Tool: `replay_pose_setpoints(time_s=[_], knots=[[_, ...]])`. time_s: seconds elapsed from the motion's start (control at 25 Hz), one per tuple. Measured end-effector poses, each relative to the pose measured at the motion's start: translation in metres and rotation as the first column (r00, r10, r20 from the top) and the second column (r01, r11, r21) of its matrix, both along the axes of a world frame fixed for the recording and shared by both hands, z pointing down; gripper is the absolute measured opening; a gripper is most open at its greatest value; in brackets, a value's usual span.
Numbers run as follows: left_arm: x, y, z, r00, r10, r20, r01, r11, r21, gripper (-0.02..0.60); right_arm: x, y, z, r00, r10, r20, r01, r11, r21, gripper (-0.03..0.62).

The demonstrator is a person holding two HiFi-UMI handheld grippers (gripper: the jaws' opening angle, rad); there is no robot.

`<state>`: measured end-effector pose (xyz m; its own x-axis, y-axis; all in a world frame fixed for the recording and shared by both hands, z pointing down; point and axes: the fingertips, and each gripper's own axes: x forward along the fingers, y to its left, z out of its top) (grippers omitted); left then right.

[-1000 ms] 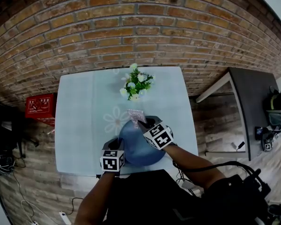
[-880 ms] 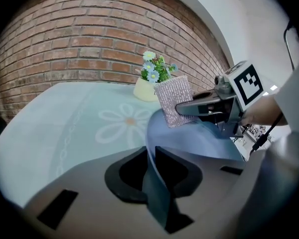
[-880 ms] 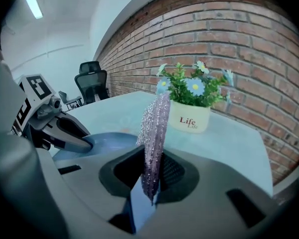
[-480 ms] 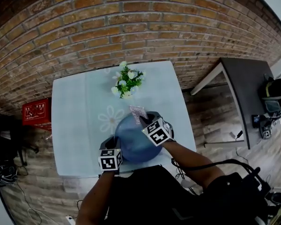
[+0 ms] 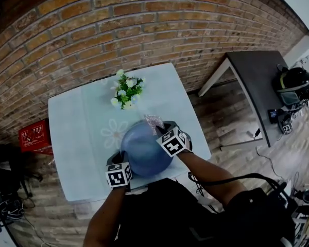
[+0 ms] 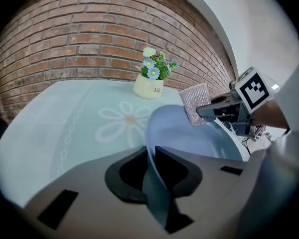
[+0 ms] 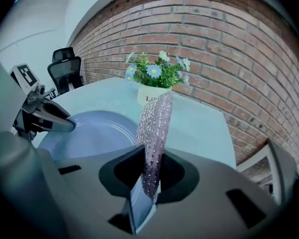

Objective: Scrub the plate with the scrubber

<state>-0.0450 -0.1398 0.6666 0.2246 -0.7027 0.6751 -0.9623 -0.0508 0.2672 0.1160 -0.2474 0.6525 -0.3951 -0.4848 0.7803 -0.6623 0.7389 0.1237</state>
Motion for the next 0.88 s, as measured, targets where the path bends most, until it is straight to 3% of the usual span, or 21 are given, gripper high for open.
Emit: replay_pose_setpoints(time_s=[0.52, 0.88], knots=[[0.003, 0.0, 0.002, 0.995, 0.1, -0.006, -0.1, 0.992, -0.072, 0.066, 0.034, 0.02, 0.003, 0.984, 0.174, -0.043, -0.175, 0.984, -0.025, 0.071], [0.007, 0.0, 0.003, 0.982, 0.191, -0.012, -0.191, 0.977, -0.092, 0.085, 0.052, 0.039, 0.003, 0.948, 0.315, -0.046, -0.316, 0.948, -0.042, 0.071]])
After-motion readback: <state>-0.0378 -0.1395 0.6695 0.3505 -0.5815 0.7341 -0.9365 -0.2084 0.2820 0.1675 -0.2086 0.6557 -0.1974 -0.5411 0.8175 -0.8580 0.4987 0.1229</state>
